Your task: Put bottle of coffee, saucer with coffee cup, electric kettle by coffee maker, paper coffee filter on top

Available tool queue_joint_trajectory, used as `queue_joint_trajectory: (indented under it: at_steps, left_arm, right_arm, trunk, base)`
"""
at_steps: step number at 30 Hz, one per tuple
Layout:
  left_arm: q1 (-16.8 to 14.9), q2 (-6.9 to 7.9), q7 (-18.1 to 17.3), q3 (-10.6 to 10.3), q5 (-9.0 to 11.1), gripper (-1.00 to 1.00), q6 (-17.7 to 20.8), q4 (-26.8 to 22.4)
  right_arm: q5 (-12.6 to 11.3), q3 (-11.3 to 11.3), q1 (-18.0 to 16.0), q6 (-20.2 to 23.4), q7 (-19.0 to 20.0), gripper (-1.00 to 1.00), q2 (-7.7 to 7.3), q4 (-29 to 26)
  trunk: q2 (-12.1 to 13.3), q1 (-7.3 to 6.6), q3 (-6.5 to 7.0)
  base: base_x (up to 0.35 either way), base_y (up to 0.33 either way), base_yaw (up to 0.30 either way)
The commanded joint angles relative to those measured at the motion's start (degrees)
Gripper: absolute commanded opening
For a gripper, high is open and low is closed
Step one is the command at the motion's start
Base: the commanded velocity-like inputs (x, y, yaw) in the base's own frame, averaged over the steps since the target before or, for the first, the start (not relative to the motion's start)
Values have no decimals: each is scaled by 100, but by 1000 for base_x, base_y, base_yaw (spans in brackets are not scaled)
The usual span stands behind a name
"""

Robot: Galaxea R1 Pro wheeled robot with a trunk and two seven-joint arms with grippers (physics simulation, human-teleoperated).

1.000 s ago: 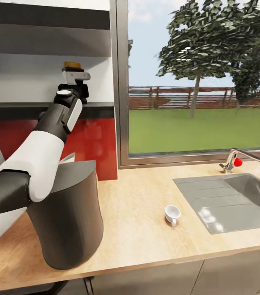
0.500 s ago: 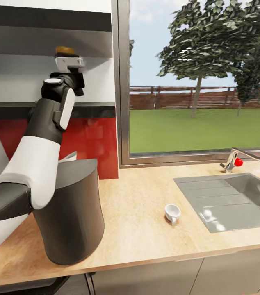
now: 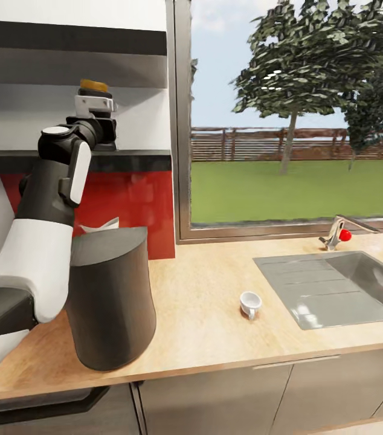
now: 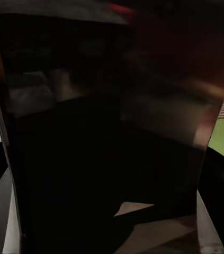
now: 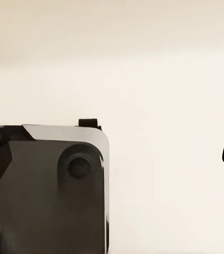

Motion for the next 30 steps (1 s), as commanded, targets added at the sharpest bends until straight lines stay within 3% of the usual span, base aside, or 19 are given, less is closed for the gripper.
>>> queue_joint_trajectory:
  at_steps: [1, 30]
  left_arm:
    - [-1, 8, 24, -20, -7, -100, 28, -7]
    - [0, -14, 17, -42, 3, -100, 47, -231]
  right_arm:
    - [6, 8, -2, -17, -17, 100, 0, 6]
    - [-1, -5, -2, -17, -17, 100, -6, 3]
  trunk:
    - [-4, -1, -3]
    - [-4, -1, -3]
  base:
    - [-313, 0, 0]
    - [-225, -21, 0]
